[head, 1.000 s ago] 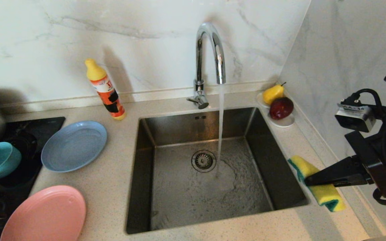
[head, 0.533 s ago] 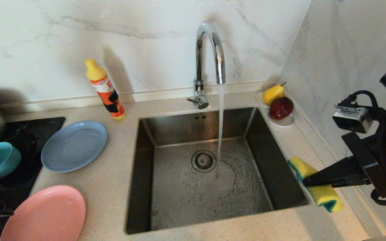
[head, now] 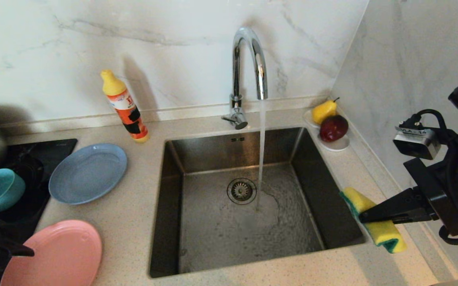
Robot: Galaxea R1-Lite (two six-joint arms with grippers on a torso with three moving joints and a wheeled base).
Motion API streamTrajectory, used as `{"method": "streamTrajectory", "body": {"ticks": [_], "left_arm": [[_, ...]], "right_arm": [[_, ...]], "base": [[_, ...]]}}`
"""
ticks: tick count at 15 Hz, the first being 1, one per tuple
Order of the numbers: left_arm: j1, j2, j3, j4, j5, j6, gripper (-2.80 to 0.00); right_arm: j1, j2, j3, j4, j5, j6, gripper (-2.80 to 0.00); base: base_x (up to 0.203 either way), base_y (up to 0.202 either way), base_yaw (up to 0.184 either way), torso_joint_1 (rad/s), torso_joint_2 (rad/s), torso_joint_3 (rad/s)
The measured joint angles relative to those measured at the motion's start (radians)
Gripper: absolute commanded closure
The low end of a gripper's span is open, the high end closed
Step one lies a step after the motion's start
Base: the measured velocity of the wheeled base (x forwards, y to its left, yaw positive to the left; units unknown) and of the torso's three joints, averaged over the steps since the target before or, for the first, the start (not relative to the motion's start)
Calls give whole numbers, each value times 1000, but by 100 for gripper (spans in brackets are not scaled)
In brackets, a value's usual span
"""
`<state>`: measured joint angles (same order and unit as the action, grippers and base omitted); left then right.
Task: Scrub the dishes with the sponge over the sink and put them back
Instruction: Wash the plate
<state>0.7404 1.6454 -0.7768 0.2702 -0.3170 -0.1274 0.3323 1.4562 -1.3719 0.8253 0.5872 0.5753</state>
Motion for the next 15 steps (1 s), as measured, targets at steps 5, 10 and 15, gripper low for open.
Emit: {"method": "streamTrajectory", "body": {"ticks": [5, 10, 15], "left_arm": [[2, 21, 27, -2, -72, 25, -280], [0, 20, 57, -15, -109, 50, -280], [-2, 25, 59, -15, -111, 51, -280]], "right_arm": [[0, 0, -1, 1, 0, 0, 0], [0, -3, 7, 0, -1, 0, 0], [-3, -1, 13, 0, -1, 0, 0]], "base": [[0, 0, 0, 0, 0, 0], [0, 0, 0, 0, 0, 0], [0, 0, 0, 0, 0, 0]]}}
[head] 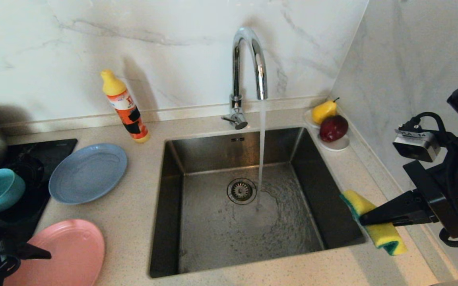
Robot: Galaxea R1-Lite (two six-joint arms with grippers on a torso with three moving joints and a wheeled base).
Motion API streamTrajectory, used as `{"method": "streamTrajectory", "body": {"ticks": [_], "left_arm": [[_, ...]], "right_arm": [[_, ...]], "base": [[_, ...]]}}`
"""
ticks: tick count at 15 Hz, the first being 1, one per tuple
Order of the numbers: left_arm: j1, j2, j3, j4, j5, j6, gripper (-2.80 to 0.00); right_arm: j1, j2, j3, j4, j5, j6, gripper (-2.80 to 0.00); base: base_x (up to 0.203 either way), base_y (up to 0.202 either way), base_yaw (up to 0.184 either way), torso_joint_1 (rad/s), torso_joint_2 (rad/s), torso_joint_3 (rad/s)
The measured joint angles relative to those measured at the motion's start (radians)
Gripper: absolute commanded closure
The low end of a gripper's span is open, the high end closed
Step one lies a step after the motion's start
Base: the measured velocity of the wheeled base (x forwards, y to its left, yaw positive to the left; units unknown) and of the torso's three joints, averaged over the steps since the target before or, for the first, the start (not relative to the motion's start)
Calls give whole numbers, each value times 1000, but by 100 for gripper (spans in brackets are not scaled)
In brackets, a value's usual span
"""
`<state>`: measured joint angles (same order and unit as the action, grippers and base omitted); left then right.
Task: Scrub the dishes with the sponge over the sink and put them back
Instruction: Wash the plate
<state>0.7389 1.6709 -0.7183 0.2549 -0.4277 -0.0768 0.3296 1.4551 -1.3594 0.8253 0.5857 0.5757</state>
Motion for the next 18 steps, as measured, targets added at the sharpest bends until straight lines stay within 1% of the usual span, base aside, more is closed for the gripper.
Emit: {"method": "streamTrajectory", "body": {"ticks": [5, 6, 18], "left_arm": [[-4, 2, 10, 1, -1, 10, -280], [-5, 2, 13, 1, -1, 10, 0], [-8, 0, 30, 0, 1, 22, 0]], "right_arm": [[-5, -3, 11, 0, 0, 0, 0], [-5, -4, 12, 0, 1, 0, 0], [-5, -3, 11, 1, 2, -1, 0]], "base": [[0, 0, 0, 0, 0, 0], [0, 0, 0, 0, 0, 0], [0, 0, 0, 0, 0, 0]]}}
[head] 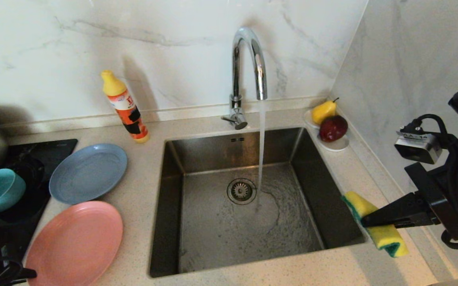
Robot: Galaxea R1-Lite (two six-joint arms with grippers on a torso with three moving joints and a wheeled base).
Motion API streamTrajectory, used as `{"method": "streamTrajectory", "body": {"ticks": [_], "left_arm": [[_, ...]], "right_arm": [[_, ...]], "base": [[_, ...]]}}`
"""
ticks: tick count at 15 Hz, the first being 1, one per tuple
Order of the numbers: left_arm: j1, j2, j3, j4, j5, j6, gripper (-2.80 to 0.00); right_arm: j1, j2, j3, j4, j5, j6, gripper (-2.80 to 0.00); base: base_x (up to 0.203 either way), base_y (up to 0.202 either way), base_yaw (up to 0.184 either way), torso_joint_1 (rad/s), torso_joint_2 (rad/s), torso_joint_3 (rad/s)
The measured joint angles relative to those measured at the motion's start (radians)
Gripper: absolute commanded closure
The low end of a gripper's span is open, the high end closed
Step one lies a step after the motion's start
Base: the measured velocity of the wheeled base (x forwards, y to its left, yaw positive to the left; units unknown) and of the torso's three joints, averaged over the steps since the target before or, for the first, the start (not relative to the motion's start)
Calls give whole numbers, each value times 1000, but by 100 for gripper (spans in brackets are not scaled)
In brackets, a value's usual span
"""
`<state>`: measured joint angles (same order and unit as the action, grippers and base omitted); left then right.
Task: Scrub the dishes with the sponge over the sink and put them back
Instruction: Wash the plate
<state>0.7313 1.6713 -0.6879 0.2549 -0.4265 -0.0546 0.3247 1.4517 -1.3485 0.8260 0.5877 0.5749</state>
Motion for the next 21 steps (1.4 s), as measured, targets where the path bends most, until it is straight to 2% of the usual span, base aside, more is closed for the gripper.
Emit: {"method": "streamTrajectory", "body": {"ticks": [5, 10, 12, 18, 19, 21], "left_arm": [[1, -5, 2, 5, 3, 2, 0], [0, -93, 37, 36, 0, 41, 0], [-4, -168, 38, 104, -20, 81, 0], [-16, -459, -55, 454, -147, 293, 0], [-29, -496, -75, 511, -165, 328, 0], [-93, -546, -103, 567, -177, 341, 0]], "right_arm": [[0, 4, 3, -1, 1, 0, 0], [1, 6, 3, -1, 2, 0, 0], [2, 4, 1, 0, 1, 1, 0], [6, -11, 0, 0, 1, 1, 0], [6, -17, 1, 1, 1, 2, 0], [2, -32, 2, 1, 0, 3, 0]], "base": [[0, 0, 0, 0, 0, 0], [0, 0, 0, 0, 0, 0], [0, 0, 0, 0, 0, 0], [0, 0, 0, 0, 0, 0], [0, 0, 0, 0, 0, 0], [0, 0, 0, 0, 0, 0]]}}
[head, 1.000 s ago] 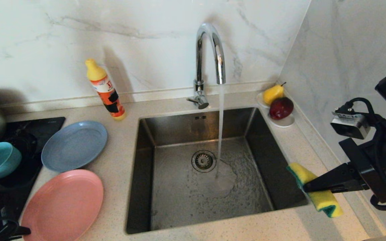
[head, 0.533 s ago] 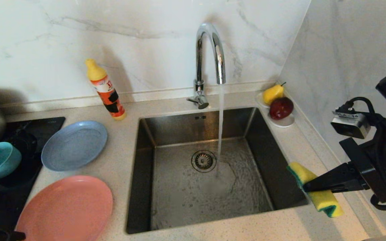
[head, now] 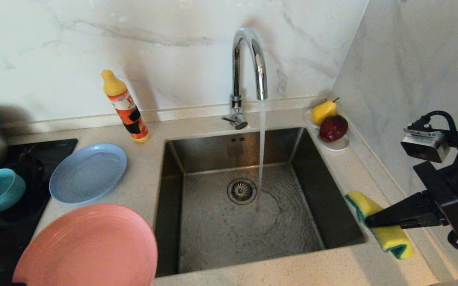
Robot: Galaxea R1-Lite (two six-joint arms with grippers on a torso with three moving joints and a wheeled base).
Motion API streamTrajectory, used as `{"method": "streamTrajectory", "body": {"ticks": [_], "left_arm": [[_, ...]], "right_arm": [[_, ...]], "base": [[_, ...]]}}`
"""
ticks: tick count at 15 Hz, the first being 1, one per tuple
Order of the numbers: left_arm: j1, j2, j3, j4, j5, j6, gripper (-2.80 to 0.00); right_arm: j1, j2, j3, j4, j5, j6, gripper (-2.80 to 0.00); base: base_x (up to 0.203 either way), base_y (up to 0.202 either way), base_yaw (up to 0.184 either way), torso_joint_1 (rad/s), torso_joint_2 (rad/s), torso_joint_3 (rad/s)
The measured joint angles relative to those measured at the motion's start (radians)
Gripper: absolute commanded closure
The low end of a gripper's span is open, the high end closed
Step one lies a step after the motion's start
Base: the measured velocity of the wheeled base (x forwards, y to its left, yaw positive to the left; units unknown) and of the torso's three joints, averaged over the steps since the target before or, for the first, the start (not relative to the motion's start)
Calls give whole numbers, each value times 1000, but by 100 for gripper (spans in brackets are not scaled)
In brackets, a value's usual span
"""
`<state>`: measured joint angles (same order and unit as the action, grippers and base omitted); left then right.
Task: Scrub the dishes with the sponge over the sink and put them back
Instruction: Wash the plate
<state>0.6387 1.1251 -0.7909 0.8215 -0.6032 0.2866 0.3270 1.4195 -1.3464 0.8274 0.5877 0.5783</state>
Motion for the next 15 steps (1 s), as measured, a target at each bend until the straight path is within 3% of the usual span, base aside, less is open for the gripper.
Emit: {"method": "streamTrajectory", "body": {"ticks": [2, 5, 11, 15], "left_arm": [[-96, -15, -40, 3, -1, -45, 0], [-236, 56, -148, -32, 22, -164, 0], [-554, 295, -349, -203, 236, -447, 0], [-740, 420, -421, -250, 326, -590, 0]], "right_arm": [[-1, -17, -4, 0, 0, 1, 0], [-5, -36, -13, -1, 0, 0, 0], [-26, -68, -10, -36, 33, 2, 0], [-52, -90, -3, -54, 37, 4, 0]], "base": [[0, 0, 0, 0, 0, 0], [0, 0, 0, 0, 0, 0], [0, 0, 0, 0, 0, 0], [0, 0, 0, 0, 0, 0]]}}
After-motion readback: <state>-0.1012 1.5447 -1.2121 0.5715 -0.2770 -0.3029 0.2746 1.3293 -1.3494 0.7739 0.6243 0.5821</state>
